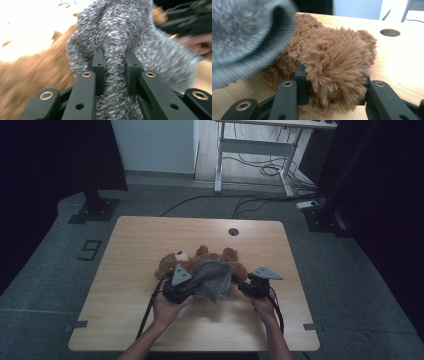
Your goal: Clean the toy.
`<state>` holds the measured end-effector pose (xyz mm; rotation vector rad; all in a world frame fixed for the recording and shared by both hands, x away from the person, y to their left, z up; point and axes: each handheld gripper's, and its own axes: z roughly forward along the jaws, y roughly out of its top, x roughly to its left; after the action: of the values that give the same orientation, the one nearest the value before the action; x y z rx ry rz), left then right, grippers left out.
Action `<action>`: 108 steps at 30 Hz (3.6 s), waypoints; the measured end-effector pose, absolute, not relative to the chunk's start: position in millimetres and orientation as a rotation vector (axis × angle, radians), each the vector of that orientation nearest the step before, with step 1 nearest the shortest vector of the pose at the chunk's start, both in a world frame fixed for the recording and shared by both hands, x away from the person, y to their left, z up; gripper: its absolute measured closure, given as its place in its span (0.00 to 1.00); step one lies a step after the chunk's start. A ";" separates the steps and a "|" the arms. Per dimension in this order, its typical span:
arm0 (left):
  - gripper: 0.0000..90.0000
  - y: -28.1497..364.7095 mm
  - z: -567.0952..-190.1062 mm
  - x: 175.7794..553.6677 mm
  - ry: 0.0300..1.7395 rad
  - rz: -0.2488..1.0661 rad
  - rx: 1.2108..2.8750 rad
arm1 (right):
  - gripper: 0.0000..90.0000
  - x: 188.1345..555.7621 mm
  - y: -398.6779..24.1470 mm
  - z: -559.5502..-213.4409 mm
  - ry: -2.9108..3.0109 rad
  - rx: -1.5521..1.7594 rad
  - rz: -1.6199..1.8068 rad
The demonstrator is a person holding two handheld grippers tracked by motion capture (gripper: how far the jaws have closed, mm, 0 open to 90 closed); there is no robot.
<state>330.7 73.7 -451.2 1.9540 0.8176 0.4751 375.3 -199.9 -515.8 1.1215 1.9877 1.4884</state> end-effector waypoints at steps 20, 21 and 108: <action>0.83 87.7 -482.7 345.7 0.910 0.386 1.966 | 0.67 372.3 -204.5 -518.5 2.013 1.067 1.500; 0.83 93.5 -482.0 344.7 0.915 0.386 1.958 | 0.67 372.1 -204.9 -518.8 2.016 1.064 1.501; 0.84 165.1 -483.2 345.0 1.025 0.361 1.828 | 0.58 380.1 -157.5 -526.7 2.234 1.057 1.333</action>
<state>345.0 165.1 -483.2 1.8281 1.0245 0.3611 380.1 -157.5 -526.7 1.0574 2.2344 1.3330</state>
